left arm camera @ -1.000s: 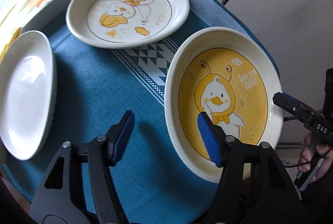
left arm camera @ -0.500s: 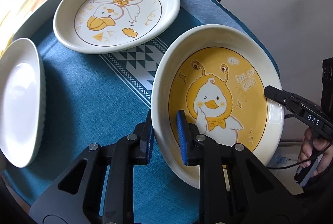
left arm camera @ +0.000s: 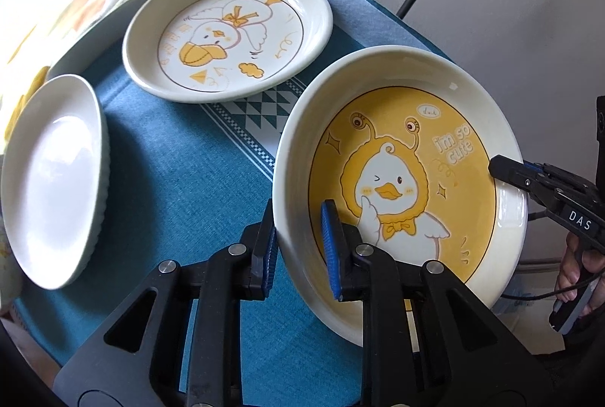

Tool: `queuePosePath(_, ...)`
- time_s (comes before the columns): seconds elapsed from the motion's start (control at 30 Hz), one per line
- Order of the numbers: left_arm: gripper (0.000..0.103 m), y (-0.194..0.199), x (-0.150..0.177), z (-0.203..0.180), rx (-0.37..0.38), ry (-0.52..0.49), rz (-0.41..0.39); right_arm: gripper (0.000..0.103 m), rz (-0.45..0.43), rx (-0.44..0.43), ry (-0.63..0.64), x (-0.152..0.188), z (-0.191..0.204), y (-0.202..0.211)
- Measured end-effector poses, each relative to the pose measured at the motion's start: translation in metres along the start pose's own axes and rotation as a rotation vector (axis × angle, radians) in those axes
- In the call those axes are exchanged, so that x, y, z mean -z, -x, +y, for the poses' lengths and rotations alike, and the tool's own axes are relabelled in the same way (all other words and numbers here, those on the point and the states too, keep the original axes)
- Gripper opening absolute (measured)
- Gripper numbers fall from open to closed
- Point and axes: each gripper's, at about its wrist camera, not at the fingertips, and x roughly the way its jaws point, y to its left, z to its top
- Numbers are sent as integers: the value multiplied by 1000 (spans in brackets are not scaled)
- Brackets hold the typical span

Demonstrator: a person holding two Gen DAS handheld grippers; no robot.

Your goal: Organize plates and bowls

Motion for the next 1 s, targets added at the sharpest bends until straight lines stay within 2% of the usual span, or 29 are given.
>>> queuePosePath(0.23,18,50,23,16,-18,66,-65,14,8,-27,79,-12,26,10)
queuePosePath(0.43,18,97,62,38,-64,180,-119,14,38,-80,184,-19,69,10)
queuePosePath(0.7,18,142,131,82,-144,369,-145,14,112,-181,331,-13,138,-12)
queuePosePath(1.0,18,147,226,142,-210,599,-104,14,238,-279,498,28,225,-65)
